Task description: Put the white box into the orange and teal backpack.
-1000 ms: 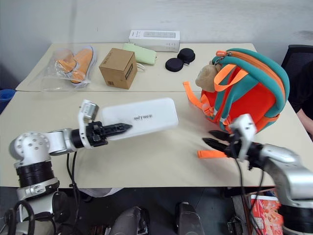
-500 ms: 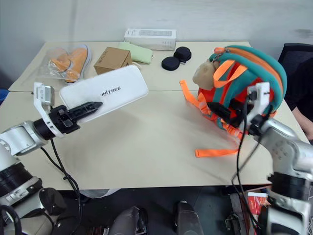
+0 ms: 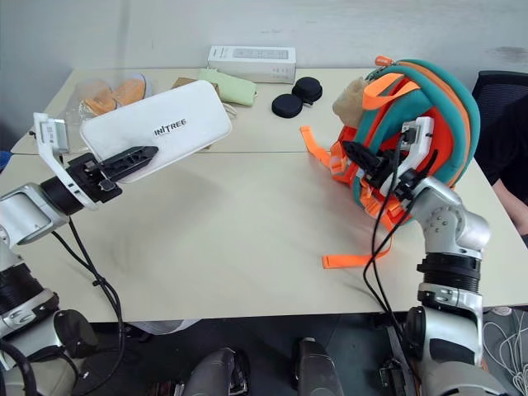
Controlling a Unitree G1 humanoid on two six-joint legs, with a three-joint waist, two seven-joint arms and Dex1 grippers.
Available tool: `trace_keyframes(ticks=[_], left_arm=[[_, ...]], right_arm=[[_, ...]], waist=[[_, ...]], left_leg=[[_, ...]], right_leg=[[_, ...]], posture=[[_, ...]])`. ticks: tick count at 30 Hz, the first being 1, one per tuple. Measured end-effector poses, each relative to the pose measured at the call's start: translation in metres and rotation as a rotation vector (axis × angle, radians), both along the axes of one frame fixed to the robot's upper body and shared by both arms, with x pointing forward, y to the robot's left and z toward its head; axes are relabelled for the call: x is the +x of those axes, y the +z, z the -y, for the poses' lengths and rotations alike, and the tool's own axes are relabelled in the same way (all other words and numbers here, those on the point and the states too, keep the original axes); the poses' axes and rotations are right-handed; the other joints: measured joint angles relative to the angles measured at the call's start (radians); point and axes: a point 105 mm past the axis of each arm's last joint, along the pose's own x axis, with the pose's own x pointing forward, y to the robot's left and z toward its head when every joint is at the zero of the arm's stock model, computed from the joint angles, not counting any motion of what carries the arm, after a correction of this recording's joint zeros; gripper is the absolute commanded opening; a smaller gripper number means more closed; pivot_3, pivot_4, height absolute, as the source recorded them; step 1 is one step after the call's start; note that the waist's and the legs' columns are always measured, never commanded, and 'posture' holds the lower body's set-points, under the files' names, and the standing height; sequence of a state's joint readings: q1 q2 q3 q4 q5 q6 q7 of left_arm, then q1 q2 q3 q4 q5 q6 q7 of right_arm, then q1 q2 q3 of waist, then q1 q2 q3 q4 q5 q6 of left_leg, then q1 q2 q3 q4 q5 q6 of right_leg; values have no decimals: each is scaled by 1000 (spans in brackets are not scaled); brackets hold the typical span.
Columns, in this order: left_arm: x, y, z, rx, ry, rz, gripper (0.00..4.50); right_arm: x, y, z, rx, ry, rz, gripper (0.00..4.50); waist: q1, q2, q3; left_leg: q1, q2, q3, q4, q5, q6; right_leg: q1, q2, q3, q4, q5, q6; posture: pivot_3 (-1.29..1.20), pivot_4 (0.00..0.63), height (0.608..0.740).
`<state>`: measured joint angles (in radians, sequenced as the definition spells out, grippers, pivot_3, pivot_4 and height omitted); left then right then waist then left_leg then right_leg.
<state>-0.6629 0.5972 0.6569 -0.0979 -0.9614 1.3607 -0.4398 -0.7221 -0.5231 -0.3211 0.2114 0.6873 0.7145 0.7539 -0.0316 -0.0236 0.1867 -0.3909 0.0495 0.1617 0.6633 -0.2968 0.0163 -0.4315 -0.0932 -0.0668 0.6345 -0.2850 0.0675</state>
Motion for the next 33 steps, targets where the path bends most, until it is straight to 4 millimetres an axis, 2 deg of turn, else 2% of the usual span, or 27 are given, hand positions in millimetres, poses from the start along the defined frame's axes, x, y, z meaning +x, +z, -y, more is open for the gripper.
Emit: trace_keyframes(ticks=[1, 3, 6, 11, 13, 18, 20, 25, 28, 30, 33], left_arm=[[1, 2, 1, 17, -5, 7, 1357], [4, 5, 1, 28, -22, 12, 1357], [4, 20, 3, 67, -60, 70, 1357], [-8, 47, 15, 150, -188, 186, 1357], [-14, 52, 24, 159, -262, 213, 1357], [-30, 52, 50, 265, -448, 291, 1357], [-33, 44, 58, 328, -503, 317, 1357], [-22, 6, 70, 535, -566, 346, 1357], [-5, -14, 79, 657, -591, 374, 1357], [5, -11, 85, 635, -605, 379, 1357], [10, 9, 83, 621, -603, 413, 1357]], right_arm=[[-11, 4, -7, -44, 72, 29, 431], [-39, 5, -22, -125, 248, 56, 32], [-79, 8, -37, -193, 490, 44, 32], [-139, 7, -35, -357, 783, -34, 32], [-148, 11, -32, -355, 834, -53, 32], [-153, 15, -24, -352, 837, -81, 32], [-152, 13, -22, -346, 826, -95, 32], [-144, -3, -11, -356, 757, -152, 32], [-144, -6, -9, -361, 753, -157, 32], [-145, -6, -9, -365, 758, -156, 32], [-148, -10, -5, -374, 758, -181, 32]], waist=[[1, 0, 0], [3, 0, 0], [4, 0, 0], [3, 0, 0], [3, 0, 1], [6, -1, 1], [6, -1, 1], [8, -1, 1], [20, -1, 1], [31, -2, 1], [33, -2, 1]], left_leg=[[0, 0, 0, 0, 0, -1], [0, 1, -1, -1, 0, -2], [0, 1, -1, -1, 0, -2], [0, 0, 0, -2, -1, -1], [0, 0, 1, -2, -1, 0], [0, 0, -1, -1, -1, 0], [0, 0, -1, -1, -1, 0], [0, -1, -1, -1, -1, 1], [0, -1, -1, 1, -1, 3], [-2, -1, -2, 2, -2, 4], [-8, -1, -3, 4, -2, 6]], right_leg=[[0, 0, 0, -2, 0, 0], [0, 2, -1, -4, 0, 0], [0, 1, -2, -5, 0, 0], [0, 1, -5, -7, 0, 0], [0, 1, -6, -7, 0, 0], [0, -1, -3, -7, 0, 0], [0, -1, -1, -7, 0, -1], [1, -1, -1, -7, 0, -1], [1, -1, -2, -7, 0, 0], [0, -2, -3, -7, 0, 0], [-5, -2, -4, -7, 0, 0]], posture=[[0, 150, 740], [0, 150, 740], [0, 150, 740], [0, 150, 740], [0, 150, 740], [0, 150, 740], [0, 150, 740], [0, 150, 740], [0, 150, 740], [0, 150, 740], [0, 150, 740]])
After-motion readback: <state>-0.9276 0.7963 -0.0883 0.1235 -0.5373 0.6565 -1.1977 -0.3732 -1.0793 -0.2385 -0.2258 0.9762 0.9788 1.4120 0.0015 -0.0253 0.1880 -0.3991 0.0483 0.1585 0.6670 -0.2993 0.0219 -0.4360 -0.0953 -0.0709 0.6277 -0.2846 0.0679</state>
